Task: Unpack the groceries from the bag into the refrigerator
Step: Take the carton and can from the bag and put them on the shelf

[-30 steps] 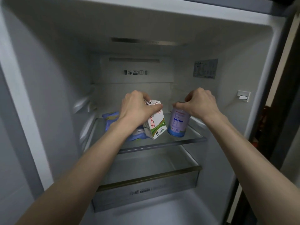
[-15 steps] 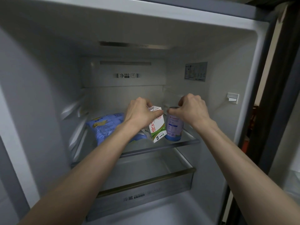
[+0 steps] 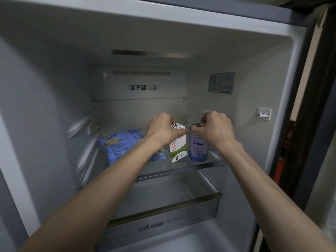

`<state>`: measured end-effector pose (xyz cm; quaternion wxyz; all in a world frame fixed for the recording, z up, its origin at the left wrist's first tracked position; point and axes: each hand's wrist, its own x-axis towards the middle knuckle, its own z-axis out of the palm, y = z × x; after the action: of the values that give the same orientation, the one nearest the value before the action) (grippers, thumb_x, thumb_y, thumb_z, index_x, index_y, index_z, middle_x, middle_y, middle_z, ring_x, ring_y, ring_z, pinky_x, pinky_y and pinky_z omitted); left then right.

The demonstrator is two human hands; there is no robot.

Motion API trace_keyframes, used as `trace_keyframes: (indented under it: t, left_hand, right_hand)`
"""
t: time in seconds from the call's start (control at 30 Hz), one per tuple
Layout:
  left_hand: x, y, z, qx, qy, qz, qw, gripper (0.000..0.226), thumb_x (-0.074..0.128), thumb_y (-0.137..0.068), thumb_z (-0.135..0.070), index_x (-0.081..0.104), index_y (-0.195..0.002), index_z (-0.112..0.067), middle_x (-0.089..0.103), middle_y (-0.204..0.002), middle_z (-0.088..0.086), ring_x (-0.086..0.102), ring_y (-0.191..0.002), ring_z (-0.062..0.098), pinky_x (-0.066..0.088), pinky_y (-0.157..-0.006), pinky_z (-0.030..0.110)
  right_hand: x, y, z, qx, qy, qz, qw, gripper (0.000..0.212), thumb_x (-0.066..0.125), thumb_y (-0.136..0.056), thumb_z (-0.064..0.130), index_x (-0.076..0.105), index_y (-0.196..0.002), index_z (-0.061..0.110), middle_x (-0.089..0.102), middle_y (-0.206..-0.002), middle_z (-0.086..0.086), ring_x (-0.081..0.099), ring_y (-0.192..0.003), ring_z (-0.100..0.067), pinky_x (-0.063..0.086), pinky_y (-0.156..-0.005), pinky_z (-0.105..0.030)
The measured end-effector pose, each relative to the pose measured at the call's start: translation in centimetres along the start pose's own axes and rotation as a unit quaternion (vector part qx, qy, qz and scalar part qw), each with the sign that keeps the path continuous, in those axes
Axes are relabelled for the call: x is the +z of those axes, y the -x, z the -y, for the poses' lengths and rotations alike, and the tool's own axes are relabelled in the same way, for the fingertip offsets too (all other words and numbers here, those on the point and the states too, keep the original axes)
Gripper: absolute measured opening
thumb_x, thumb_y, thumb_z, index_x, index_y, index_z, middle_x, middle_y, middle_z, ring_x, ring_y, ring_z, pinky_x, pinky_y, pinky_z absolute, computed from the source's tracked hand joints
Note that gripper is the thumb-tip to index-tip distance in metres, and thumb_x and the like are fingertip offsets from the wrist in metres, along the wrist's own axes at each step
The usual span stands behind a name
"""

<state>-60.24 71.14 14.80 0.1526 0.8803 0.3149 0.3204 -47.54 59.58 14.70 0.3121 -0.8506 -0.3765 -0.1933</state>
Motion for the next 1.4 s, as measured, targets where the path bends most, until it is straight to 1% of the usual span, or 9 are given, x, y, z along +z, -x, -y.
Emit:
trace_keyframes:
  t: [0.2, 0.4, 0.63, 0.93, 1.07, 1.17, 1.23, 1.33, 1.4]
  left_hand:
    - [0.6, -1.5, 0.6, 0.003, -0.016, 0.013, 1.0, 0.038, 0.078, -0.078, -0.05, 0.075, -0.092, -0.014, 0.077, -0.089, 0.005, 0.071, -0.087, 0.024, 0.058, -0.074, 0.038]
    - [0.8, -1.7, 1.1, 0.029, 0.02, 0.073, 0.997, 0.054, 0.079, -0.08, -0.049, 0.066, -0.123, -0.018, 0.072, -0.114, 0.004, 0.068, -0.104, 0.024, 0.056, -0.091, 0.039]
    - [1.0, -1.7, 2.5, 0.04, 0.082, 0.136, 0.987, 0.04, 0.083, -0.081, -0.032, 0.067, -0.116, -0.019, 0.075, -0.103, 0.002, 0.072, -0.091, 0.017, 0.058, -0.085, 0.034]
    - [1.1, -1.3, 3.9, -0.046, 0.181, 0.055, 0.981, 0.043, 0.077, -0.087, -0.024, 0.048, -0.117, -0.01, 0.07, -0.105, 0.008, 0.072, -0.094, 0.024, 0.06, -0.085, 0.043]
    - [0.4, -1.8, 3.5, -0.005, 0.089, 0.115, 0.989, 0.062, 0.072, -0.088, -0.022, 0.041, -0.141, -0.016, 0.058, -0.124, 0.013, 0.068, -0.098, 0.025, 0.057, -0.087, 0.036]
    - [-0.2, -2.1, 2.3, 0.012, -0.027, 0.176, 0.984, 0.075, 0.073, -0.087, -0.026, 0.037, -0.152, -0.014, 0.052, -0.14, 0.013, 0.062, -0.111, 0.025, 0.051, -0.099, 0.034]
    - [-0.1, -2.1, 1.5, -0.009, -0.094, 0.226, 0.969, 0.072, 0.074, -0.086, -0.031, 0.046, -0.148, -0.008, 0.058, -0.138, 0.011, 0.06, -0.12, 0.026, 0.049, -0.106, 0.036]
    - [0.6, -2.2, 0.8, -0.03, -0.13, 0.264, 0.955, 0.045, 0.073, -0.085, -0.03, 0.068, -0.121, -0.003, 0.073, -0.116, 0.01, 0.071, -0.104, 0.024, 0.058, -0.095, 0.039]
    - [0.7, -2.2, 0.9, -0.047, -0.099, 0.259, 0.96, 0.033, 0.071, -0.085, -0.02, 0.07, -0.113, -0.002, 0.076, -0.107, 0.011, 0.074, -0.096, 0.024, 0.061, -0.09, 0.04]
  right_hand:
    - [0.8, 0.1, -0.4, -0.011, -0.02, -0.016, 1.0, 0.05, 0.077, -0.079, 0.049, 0.07, -0.106, 0.006, 0.074, -0.103, -0.017, 0.067, -0.1, -0.039, 0.053, -0.078, -0.041]
    - [1.8, 0.6, -0.5, -0.007, -0.056, -0.016, 0.998, 0.054, 0.072, -0.088, 0.044, 0.061, -0.127, 0.008, 0.07, -0.118, -0.02, 0.065, -0.111, -0.042, 0.051, -0.084, -0.043]
    - [2.2, 1.2, -0.7, -0.004, -0.089, -0.015, 0.996, 0.06, 0.07, -0.091, 0.043, 0.054, -0.138, 0.009, 0.064, -0.131, -0.018, 0.06, -0.12, -0.038, 0.05, -0.09, -0.042]
    - [2.2, 1.1, -0.7, -0.004, -0.09, -0.006, 0.996, 0.057, 0.069, -0.093, 0.039, 0.053, -0.138, 0.008, 0.064, -0.13, -0.019, 0.06, -0.118, -0.04, 0.05, -0.089, -0.043]
    - [2.3, 1.0, -0.7, -0.004, -0.095, -0.004, 0.995, 0.059, 0.069, -0.093, 0.04, 0.053, -0.139, 0.008, 0.064, -0.13, -0.019, 0.061, -0.119, -0.04, 0.051, -0.09, -0.044]
    - [2.2, 1.1, -0.8, -0.004, -0.099, -0.001, 0.995, 0.058, 0.069, -0.093, 0.04, 0.053, -0.138, 0.008, 0.064, -0.129, -0.019, 0.061, -0.118, -0.04, 0.051, -0.088, -0.044]
    - [2.2, 1.0, -0.9, -0.003, -0.102, 0.001, 0.995, 0.058, 0.069, -0.092, 0.04, 0.054, -0.138, 0.008, 0.064, -0.129, -0.019, 0.061, -0.117, -0.039, 0.05, -0.087, -0.042]
    - [2.0, 1.0, -1.0, 0.001, -0.104, 0.004, 0.995, 0.059, 0.07, -0.092, 0.04, 0.054, -0.138, 0.008, 0.063, -0.131, -0.019, 0.06, -0.119, -0.039, 0.049, -0.088, -0.042]
    - [2.1, 1.1, -1.1, 0.0, -0.104, 0.006, 0.995, 0.06, 0.07, -0.091, 0.041, 0.053, -0.139, 0.008, 0.063, -0.131, -0.019, 0.059, -0.12, -0.039, 0.049, -0.089, -0.042]
